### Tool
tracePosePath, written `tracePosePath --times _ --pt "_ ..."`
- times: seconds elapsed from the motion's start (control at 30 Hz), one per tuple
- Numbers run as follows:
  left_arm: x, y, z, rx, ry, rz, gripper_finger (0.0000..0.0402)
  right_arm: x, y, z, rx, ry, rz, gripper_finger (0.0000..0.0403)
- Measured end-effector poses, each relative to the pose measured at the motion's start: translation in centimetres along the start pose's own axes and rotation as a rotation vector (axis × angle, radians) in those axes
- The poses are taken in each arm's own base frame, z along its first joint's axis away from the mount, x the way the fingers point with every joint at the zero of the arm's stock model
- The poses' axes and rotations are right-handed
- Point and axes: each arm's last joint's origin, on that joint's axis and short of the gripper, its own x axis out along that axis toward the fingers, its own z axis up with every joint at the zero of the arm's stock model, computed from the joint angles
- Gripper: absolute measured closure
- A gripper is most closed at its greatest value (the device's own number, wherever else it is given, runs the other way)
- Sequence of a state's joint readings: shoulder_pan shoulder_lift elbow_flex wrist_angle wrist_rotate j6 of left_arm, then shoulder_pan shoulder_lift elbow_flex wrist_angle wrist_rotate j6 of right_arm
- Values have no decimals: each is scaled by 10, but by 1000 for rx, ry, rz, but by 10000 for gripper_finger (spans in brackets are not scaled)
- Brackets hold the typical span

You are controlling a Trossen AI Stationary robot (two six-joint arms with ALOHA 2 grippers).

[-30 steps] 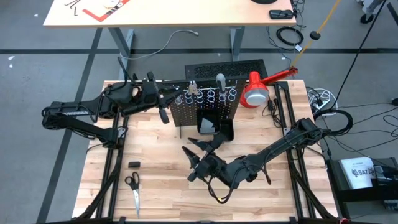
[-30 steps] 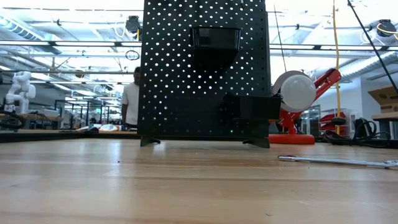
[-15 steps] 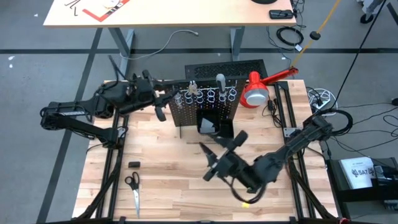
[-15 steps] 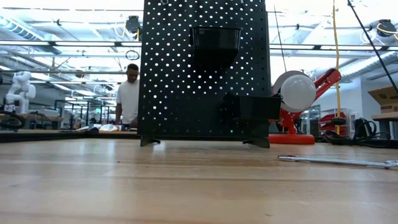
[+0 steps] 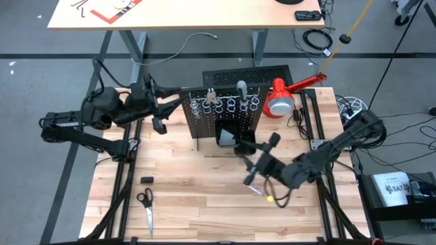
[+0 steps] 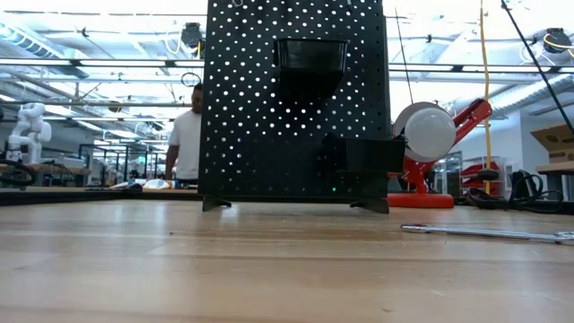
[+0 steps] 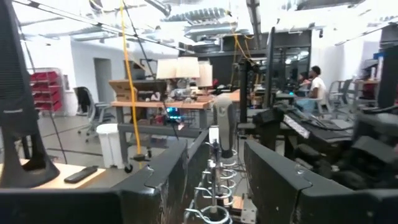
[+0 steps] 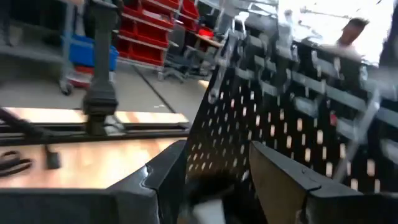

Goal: Hang tools onto peg board
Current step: Hang the wrench on the pegboard

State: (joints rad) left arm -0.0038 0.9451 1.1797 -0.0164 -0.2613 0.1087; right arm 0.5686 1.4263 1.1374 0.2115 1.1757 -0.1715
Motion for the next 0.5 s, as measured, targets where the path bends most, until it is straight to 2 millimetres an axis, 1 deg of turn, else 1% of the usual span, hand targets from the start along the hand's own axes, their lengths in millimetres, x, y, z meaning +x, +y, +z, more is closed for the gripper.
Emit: tracePosePath --times 0.17,0.27,0.37,0.5 --pt "-1 -3 -2 4 24 -23 233 -36 -26 -35 151 4 83 234" --pt "-1 -4 -2 5 28 -47 233 -56 -34 -50 237 6 212 234" --pt "-2 -4 -3 6 33 -49 233 -67 -35 -59 307 22 318 234" --pt "-3 -4 -3 0 41 -63 233 -74 -26 -69 304 63 410 234"
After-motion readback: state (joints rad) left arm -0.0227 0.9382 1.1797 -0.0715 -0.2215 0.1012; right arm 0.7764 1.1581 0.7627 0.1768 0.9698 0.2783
